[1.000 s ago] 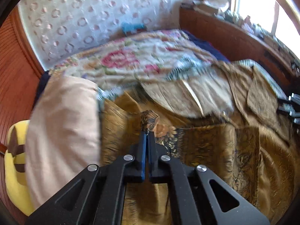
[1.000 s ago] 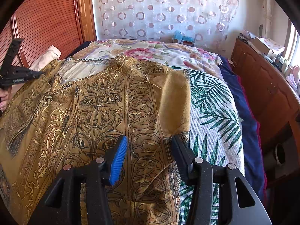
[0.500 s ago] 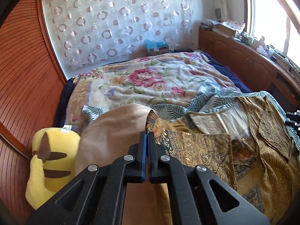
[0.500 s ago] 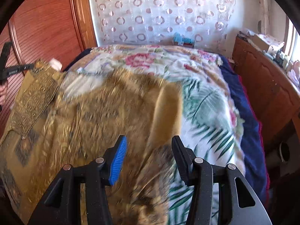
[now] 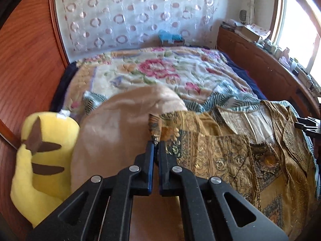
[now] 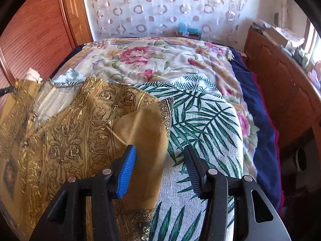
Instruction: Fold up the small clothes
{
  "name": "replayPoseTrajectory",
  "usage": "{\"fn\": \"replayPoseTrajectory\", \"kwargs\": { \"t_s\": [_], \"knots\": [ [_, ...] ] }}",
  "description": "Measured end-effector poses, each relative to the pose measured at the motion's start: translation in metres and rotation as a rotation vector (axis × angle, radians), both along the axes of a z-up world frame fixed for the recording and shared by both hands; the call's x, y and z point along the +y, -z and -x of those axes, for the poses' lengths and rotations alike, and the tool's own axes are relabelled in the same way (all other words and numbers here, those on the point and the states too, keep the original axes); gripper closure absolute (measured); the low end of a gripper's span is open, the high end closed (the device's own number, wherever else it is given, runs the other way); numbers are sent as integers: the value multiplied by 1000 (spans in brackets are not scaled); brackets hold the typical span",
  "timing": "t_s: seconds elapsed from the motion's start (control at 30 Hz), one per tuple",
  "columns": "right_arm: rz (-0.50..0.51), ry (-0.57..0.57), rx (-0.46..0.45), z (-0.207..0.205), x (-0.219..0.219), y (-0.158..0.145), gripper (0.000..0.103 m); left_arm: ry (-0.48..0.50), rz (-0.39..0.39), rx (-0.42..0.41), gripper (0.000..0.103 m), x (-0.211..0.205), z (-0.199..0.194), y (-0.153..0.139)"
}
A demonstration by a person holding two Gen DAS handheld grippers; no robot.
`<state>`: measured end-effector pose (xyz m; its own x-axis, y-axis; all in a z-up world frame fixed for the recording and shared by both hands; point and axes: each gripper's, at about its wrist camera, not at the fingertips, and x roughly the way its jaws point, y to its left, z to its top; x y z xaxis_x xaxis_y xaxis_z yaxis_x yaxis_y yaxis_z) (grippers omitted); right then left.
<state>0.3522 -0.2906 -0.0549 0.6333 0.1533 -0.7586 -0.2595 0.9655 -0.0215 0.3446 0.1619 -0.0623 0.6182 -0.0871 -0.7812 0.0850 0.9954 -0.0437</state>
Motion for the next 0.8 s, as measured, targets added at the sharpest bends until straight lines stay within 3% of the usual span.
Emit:
{"fn": "replayPoseTrajectory", "kwargs": {
  "t_s": [0.17, 0.27, 0.37, 0.5, 0.8],
  "knots": [
    [-3, -18, 4, -2, -1, 0, 54, -2, 37, 66, 100, -1, -8, 13],
    [-17, -46, 7, -7, -3, 1, 80, -7, 21, 67, 100, -4, -9, 16],
    [-22, -69, 6, -6, 0, 1, 98, 42, 55, 47, 101, -8, -4, 11],
    [-8, -56, -64, 6, 1, -5, 99, 63, 34, -34, 101, -19, 12, -15],
    [-122, -81, -235, 78, -4, -56, 99, 113, 60, -226, 101, -30, 93, -86]
  ]
}}
